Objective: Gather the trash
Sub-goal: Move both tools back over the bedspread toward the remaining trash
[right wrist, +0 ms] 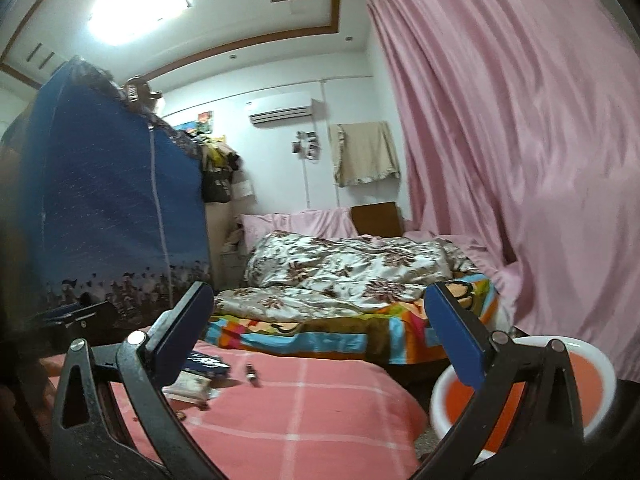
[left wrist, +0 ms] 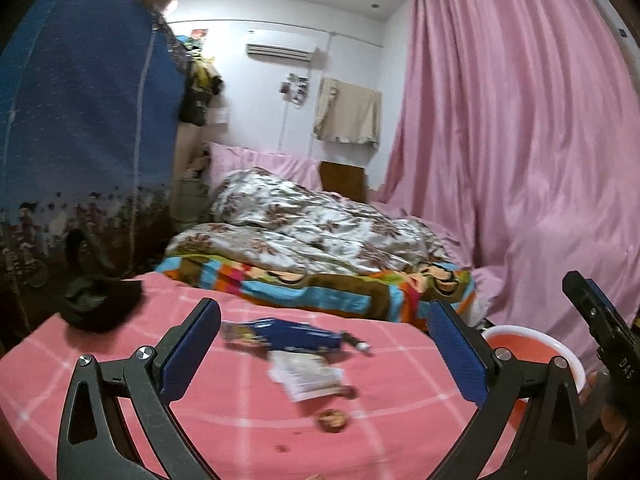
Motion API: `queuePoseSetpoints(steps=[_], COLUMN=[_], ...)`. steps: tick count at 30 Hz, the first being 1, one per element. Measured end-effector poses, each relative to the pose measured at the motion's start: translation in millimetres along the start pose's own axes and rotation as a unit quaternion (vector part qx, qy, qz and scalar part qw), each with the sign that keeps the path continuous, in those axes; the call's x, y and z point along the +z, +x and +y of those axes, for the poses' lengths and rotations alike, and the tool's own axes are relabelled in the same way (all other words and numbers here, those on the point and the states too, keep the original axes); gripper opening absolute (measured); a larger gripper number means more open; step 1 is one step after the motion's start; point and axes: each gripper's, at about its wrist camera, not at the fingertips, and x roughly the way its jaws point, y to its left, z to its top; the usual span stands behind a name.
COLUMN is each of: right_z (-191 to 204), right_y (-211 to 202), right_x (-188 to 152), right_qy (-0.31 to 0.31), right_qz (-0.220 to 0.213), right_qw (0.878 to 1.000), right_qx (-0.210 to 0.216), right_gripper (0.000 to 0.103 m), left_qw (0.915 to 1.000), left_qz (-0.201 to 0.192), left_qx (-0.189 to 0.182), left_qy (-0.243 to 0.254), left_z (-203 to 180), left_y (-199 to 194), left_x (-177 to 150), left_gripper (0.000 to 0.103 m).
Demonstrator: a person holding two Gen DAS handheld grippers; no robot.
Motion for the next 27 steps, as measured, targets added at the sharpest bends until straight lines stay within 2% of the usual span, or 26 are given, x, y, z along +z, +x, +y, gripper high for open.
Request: queuePoseSetpoints(steps=[6,11,15,18,20,24,27], right_z=[34,57,63,64,64,65,66], right_y=[20,44,56,64,70,83,89], right_x=[-10,-21,-32,-42,-49,-63,-72], right_qy=[-0.009,-0.028,-0.046,-0.055,-0.066,-0.081,-0.086], right_qz=[0.025,0.068,0.102,0.131,0.155,0.201,0.228], right_qw=[0.999,0.996,0.991,0.986,0.981,0.968,0.961], right_qx=[0.031,0.049,0.068,0.088,0.099,0.123,0.132], right_gripper=[0.103,0.103,0.103,0.09,0.078,0.065,0.054], left_qw=[0.9995,0.9982,0.9966,0.9948,0.9931,0.9879,0.9826], left_qz=[0.007,0.038,0.07,0.098,0.115,0.155,0.185], left_qx=[0.03,0.045,0.042,0.029,0.021,0.003,-0.02], left_qy=[-0.001,0.007,0.003,-0.004,-0.006,-0.005,-0.003], left_z=[32,49,52,53,52,45,41], left_y=[-12,-10,1,11,18,34,45], left_x=[-4,-16,-25,-29,-32,-36,-39], left_gripper=[0.101,0.101,0.101,0.101,0.101,0.099,0.086])
